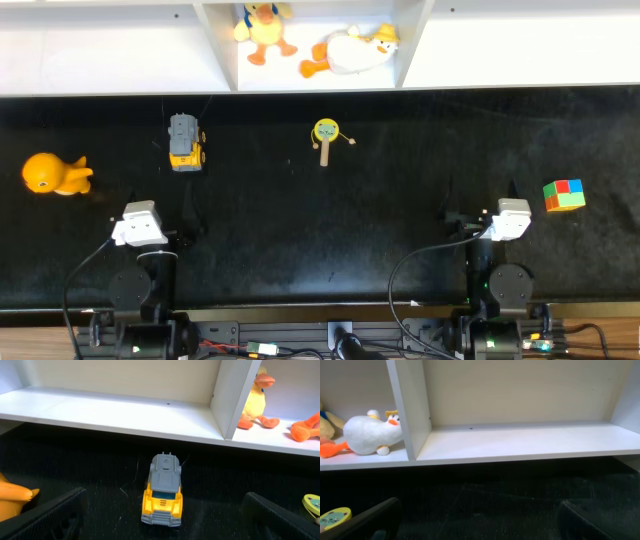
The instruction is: Store Toys
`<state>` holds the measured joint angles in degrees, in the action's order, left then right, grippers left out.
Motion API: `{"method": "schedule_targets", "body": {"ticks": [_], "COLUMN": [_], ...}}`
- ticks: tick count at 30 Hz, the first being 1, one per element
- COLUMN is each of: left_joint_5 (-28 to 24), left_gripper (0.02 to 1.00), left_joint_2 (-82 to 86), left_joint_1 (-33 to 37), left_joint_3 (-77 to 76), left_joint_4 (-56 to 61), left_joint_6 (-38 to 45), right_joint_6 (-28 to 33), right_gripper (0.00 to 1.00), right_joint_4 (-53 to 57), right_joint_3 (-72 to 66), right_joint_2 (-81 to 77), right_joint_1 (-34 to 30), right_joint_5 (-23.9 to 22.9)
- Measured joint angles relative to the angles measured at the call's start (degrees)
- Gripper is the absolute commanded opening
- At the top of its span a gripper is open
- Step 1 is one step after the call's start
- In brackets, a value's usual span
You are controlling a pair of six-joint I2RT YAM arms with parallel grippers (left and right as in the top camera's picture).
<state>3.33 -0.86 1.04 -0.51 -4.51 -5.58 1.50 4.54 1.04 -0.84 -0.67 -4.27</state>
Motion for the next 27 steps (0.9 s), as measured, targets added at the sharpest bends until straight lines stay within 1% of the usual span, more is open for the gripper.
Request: {"method": "schedule_targets", "body": {"ticks": [4,18,23,27], "left_joint_5": [-0.2,-0.2,-0.3,-0.3], "left_gripper": [0.998,0.998,0.998,0.998], "left_joint_2": [0.0,-0.8,-4.5,-8.5], "left_joint_1": [-1.2,-1.2,-1.3,-1.3], "left_joint_3": [0.0,-0.2,-3.6,-11.1], "left_joint_4": [0.0,-0.7,-7.3,-17.3], "left_joint_6": [0.0,-0.1,-0.1,-0.1], "right_joint_6": [0.0,0.0,0.0,0.0], "right_gripper": [0.996,0.996,0.996,0.996], "right_joint_4": [0.0,0.0,0.0,0.0], "right_joint_3": [0.0,0.0,0.0,0.0], "right_joint_2": [0.0,0.0,0.0,0.0], "right_joint_1": [0.0,0.0,0.0,0.0], "right_joint_5": [0.0,0.0,0.0,0.0]}}
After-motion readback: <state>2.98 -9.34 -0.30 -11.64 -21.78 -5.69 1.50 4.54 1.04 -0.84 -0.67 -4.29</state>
